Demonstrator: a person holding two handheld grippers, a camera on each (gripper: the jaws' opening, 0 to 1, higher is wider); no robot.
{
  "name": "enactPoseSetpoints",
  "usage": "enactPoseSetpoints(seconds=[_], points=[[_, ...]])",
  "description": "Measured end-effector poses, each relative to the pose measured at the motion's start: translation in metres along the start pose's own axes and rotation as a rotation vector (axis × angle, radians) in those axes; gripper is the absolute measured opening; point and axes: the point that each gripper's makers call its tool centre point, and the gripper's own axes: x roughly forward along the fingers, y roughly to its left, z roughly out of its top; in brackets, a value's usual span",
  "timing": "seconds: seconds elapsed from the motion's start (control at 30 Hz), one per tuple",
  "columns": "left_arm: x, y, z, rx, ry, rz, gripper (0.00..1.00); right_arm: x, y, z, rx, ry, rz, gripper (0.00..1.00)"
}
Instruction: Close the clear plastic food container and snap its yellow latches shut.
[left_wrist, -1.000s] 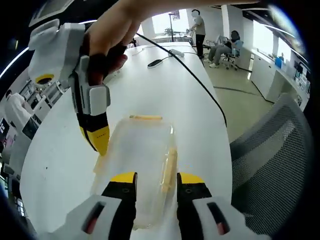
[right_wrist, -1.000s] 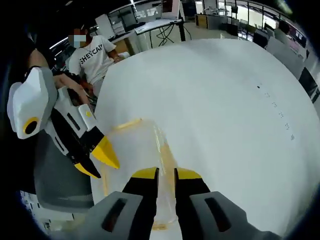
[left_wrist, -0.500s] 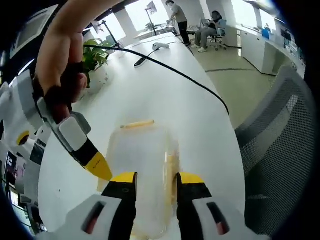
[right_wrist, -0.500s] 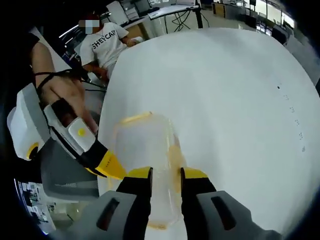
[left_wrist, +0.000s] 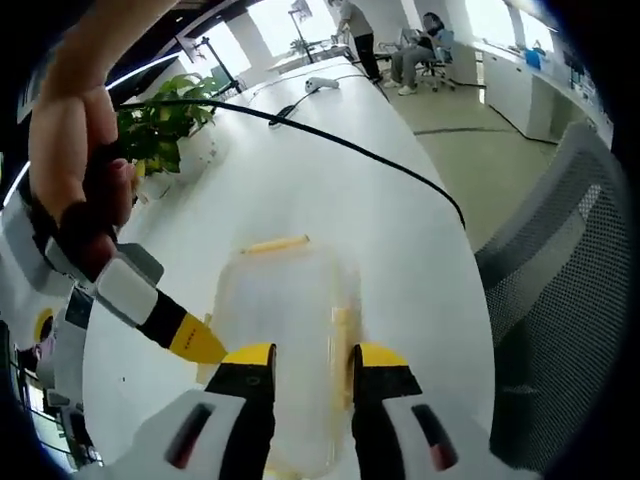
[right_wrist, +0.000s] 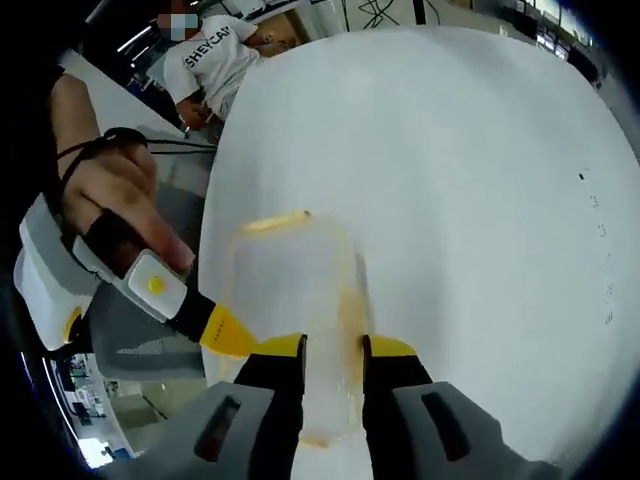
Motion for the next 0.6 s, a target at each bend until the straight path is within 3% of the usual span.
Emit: enactPoseSetpoints(seconds=[0.13, 0.17, 0.33, 0.6], points=[[0.0015, 0.0008, 0.0002, -0.003, 0.021, -0.002, 0.22, 0.0041, -0.0037, -0.0029, -0.034, 0.109, 0.0, 0.16], [0.0021, 0.0044, 0.0049, 0.067, 0.001, 0.017, 0.21, 0.0044, -0.0017, -0.0049, -0.007, 0.136, 0.007, 0.16], [-0.0003, 0.0041, -0.0006, 0.016, 0.013, 0.03, 0.22, 0.005, -0.0047, -0.0028, -0.005, 0.141, -0.006, 0.16], [0.0011, 0.0025, -0.0011, 0.023, 0.026, 0.031, 0.23, 0.0044, -0.0046, 0.0013, -0.026, 0.176, -0.063, 0.17]])
